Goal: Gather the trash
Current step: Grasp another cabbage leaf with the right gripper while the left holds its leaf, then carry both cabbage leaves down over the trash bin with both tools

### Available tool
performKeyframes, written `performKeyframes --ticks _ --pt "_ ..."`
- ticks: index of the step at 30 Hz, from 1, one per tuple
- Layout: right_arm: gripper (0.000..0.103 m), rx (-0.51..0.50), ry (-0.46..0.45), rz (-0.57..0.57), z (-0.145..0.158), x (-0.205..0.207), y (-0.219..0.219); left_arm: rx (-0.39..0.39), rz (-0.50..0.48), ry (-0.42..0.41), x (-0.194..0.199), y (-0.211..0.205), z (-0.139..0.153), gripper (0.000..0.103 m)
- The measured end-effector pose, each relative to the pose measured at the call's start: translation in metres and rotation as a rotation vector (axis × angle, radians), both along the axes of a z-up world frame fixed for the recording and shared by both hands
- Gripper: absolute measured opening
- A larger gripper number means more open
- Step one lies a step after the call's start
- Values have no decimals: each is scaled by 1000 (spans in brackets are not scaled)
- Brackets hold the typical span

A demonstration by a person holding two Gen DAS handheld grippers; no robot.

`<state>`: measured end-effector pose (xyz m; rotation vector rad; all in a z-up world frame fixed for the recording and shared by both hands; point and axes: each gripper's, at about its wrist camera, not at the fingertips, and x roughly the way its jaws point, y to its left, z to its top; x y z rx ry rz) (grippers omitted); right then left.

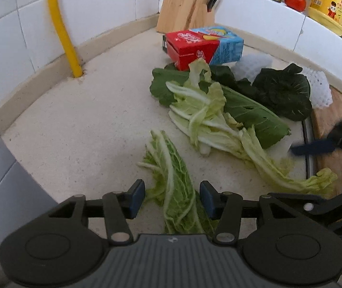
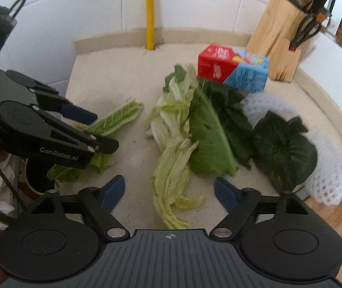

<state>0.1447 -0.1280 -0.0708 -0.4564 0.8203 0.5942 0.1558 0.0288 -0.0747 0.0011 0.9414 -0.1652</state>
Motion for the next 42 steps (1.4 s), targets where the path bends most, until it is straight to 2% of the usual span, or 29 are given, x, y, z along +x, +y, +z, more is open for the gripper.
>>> performKeyframes --ticks 1,2,3,5,9,18,22,34,42 --pt "54 7 26 1 -3 2 0 -2 0 2 1 0 0 40" --pt "45 14 53 -6 -7 4 1 -13 -4 4 1 0 1 28" --pt "34 25 84 -27 -10 8 0 -26 -9 7 1 1 2 21" --pt "29 45 102 -63 -13 12 -3 -47 -7 17 2 3 2 13" --pt "12 119 159 -124 -11 17 -14 -84 -6 21 -6 7 6 9" --pt "9 299 231 -172 5 12 -27 -141 -13 -21 -22 14 24 8" --pt "9 360 218 -162 17 7 -24 -149 -10 -43 -28 16 31 8" --pt "9 413 159 -137 37 -3 -7 -161 43 -81 -49 40 44 8" --pt "9 417 130 -78 45 -8 21 -153 92 -107 -61 62 50 8"
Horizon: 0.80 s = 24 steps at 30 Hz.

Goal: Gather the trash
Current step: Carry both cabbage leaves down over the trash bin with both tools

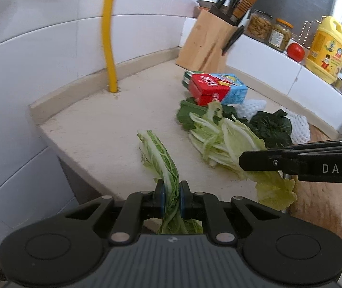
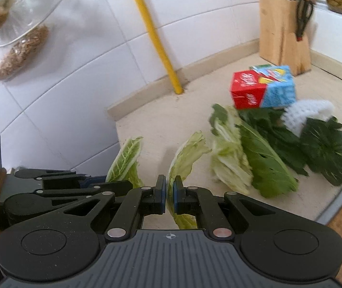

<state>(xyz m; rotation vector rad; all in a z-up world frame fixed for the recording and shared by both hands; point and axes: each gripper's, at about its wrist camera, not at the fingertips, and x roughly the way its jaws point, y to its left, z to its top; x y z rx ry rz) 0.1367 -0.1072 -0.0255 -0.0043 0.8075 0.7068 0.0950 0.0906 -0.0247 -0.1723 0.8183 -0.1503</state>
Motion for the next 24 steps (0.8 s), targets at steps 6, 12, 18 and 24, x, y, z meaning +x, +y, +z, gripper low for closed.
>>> performKeyframes --ticks 6,12,18,24 --pt "9 -3 -8 58 1 -3 27 4 52 -1 -12 20 0 8" --pt "9 3 -12 141 -5 -6 58 9 122 -5 -26 43 2 8" --pt "9 7 -14 218 -6 -12 89 13 197 -3 -42 70 2 8" --pt "9 7 -8 290 -8 -18 123 19 268 6 -58 95 -1 8"
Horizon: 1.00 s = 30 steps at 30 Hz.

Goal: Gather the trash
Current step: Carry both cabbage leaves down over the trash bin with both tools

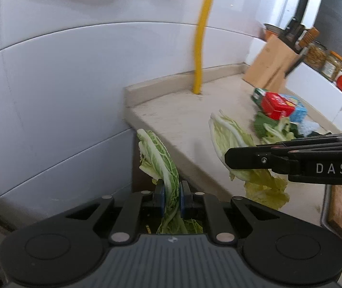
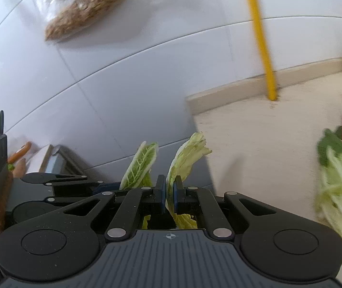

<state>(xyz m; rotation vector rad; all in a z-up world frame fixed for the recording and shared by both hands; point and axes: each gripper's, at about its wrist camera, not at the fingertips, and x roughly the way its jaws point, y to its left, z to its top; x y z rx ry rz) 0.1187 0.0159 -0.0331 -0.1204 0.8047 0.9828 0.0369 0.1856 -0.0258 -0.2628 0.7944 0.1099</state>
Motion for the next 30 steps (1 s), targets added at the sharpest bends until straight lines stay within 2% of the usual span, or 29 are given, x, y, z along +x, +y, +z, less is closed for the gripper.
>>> performKeyframes --ticks 15,30 --pt "9 -34 31 115 -16 -14 71 -5 120 25 -33 53 -13 8" --pt "9 -102 79 129 -49 -15 115 -26 166 114 -33 87 -44 8"
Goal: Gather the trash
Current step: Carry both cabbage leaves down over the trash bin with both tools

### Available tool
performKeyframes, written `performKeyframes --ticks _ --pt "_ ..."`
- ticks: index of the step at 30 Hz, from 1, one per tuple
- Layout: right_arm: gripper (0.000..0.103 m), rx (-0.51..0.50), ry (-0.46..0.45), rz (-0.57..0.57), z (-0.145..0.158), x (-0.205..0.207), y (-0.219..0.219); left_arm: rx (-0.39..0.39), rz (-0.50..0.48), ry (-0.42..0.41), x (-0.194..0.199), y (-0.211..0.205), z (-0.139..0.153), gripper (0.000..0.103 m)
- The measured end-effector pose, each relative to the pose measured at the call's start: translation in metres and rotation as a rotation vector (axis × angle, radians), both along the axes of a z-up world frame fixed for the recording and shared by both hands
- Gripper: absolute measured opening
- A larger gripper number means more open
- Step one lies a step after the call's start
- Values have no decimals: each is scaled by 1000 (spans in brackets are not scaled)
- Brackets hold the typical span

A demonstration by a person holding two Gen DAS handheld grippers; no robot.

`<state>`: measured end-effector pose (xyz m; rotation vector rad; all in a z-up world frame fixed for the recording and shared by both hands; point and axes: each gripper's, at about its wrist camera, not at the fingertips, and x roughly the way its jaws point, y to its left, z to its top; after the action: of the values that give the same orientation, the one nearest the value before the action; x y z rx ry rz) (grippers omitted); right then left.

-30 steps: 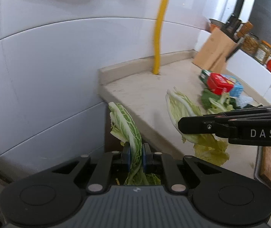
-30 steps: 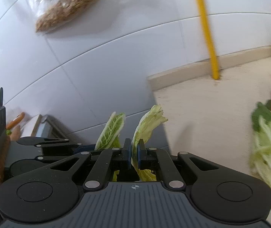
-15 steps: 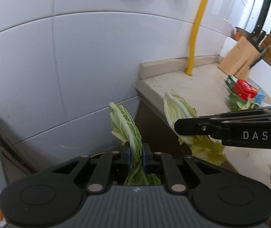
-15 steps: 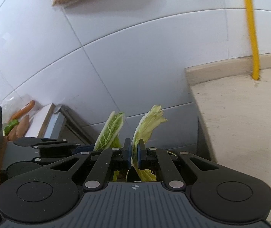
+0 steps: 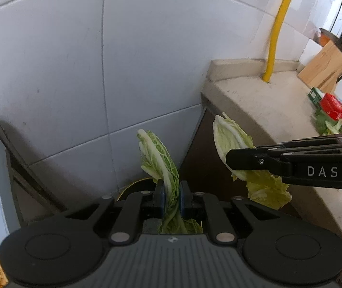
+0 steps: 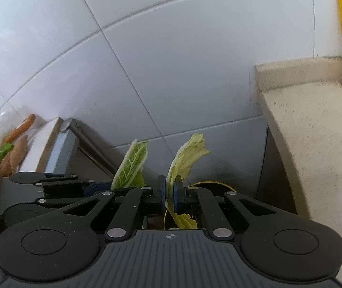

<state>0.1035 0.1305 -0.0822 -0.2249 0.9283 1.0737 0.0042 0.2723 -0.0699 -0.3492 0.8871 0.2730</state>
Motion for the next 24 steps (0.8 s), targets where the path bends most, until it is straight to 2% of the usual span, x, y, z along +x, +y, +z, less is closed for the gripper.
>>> performKeyframes --ticks 17,21,24 --pt "9 -91 39 -28 -37 9 26 -19 18 60 14 19 -32 8" --pt "9 -119 40 -28 -45 9 35 6 31 77 16 24 -36 8" --pt "9 -130 50 -30 -50 10 38 -4 39 91 16 27 -39 8"
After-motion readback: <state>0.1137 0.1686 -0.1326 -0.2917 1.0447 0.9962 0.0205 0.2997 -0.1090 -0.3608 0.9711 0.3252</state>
